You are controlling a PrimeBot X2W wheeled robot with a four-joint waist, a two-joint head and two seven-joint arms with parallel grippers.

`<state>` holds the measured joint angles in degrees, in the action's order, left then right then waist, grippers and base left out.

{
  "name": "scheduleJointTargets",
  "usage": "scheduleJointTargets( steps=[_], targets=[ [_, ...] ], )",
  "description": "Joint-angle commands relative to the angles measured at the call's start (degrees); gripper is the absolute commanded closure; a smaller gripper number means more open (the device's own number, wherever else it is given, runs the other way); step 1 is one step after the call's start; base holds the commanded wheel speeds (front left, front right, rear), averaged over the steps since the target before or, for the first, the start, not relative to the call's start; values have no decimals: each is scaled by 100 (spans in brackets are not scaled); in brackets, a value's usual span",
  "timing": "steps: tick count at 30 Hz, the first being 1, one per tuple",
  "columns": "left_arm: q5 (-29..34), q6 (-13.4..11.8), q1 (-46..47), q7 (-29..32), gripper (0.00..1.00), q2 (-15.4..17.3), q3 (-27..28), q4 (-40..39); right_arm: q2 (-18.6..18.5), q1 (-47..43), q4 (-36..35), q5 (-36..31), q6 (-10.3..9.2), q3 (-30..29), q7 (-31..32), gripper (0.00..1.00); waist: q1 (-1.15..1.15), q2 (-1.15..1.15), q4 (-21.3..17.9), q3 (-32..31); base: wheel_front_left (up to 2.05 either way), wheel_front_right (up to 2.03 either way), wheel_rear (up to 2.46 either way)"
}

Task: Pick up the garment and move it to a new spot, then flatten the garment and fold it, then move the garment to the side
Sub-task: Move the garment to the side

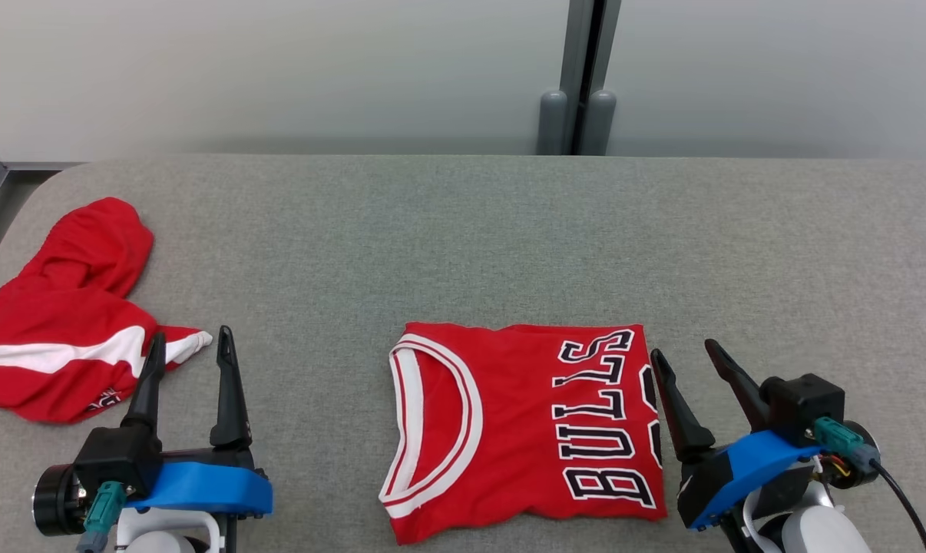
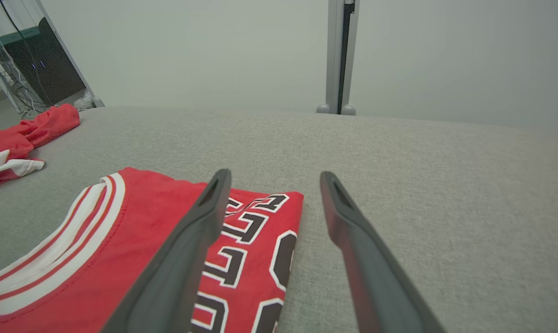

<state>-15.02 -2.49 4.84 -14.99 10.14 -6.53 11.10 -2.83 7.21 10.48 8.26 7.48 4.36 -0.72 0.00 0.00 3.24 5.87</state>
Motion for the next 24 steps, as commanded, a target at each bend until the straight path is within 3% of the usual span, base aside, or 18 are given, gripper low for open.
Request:
scheduleJointTargets(
  steps=[1, 16, 24],
  targets=[
    [57, 1, 55, -28, 0, -32, -7, -21, -12, 137, 133, -31, 3, 2, 41, 0, 0, 0, 70, 52, 0, 0, 0],
    [156, 119, 173, -28, 0, -205, 77, -10, -11, 439, 1651, -28, 3, -139, -7, 0, 0, 0, 459, 356, 0, 0, 0],
    [237, 203, 263, -28, 0, -277, 166, 74, 4, 422, 2357, 244, 4, 136, 168, 0, 0, 0, 504, 403, 0, 0, 0]
  ],
)
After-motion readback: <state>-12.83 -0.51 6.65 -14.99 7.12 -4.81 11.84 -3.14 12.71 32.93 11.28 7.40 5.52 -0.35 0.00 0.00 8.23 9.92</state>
